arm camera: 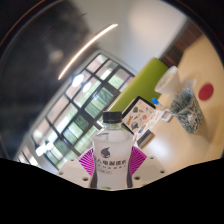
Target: Pour water
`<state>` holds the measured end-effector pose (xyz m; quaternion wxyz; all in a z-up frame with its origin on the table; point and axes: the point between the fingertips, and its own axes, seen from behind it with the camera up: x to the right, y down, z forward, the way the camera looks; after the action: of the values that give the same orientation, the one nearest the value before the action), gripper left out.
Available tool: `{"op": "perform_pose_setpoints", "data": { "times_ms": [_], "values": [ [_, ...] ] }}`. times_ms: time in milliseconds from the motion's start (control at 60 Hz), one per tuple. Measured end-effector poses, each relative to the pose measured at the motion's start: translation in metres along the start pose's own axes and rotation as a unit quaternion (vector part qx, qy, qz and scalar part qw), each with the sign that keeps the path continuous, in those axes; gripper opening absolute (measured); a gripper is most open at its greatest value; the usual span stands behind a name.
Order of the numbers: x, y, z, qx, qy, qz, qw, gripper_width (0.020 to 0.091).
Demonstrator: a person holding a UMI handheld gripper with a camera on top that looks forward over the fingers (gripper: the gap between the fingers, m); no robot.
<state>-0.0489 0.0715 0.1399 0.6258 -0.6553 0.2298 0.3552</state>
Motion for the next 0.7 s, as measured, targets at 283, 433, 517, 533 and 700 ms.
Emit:
{"op": "perform_pose_setpoints", "data": {
  "times_ms": [283, 433, 517, 533, 700],
  "values": [
    [0.053, -0.084, 0.032, 0.069, -0.039, 0.47, 0.879, 0.0407],
    [0.066, -0.097, 0.024, 0.098, -0.051, 0.558, 0.823, 0.041],
    [0.06, -0.114, 0.036, 0.126, -0.057, 0.598, 0.789, 0.0416],
    [0.059, -0.115, 0.033, 0.128, -0.059, 0.604, 0.784, 0.0417],
    [0.051, -0.111, 0.028, 0.119, -0.061, 0.627, 0.768, 0.0415]
  ]
}}
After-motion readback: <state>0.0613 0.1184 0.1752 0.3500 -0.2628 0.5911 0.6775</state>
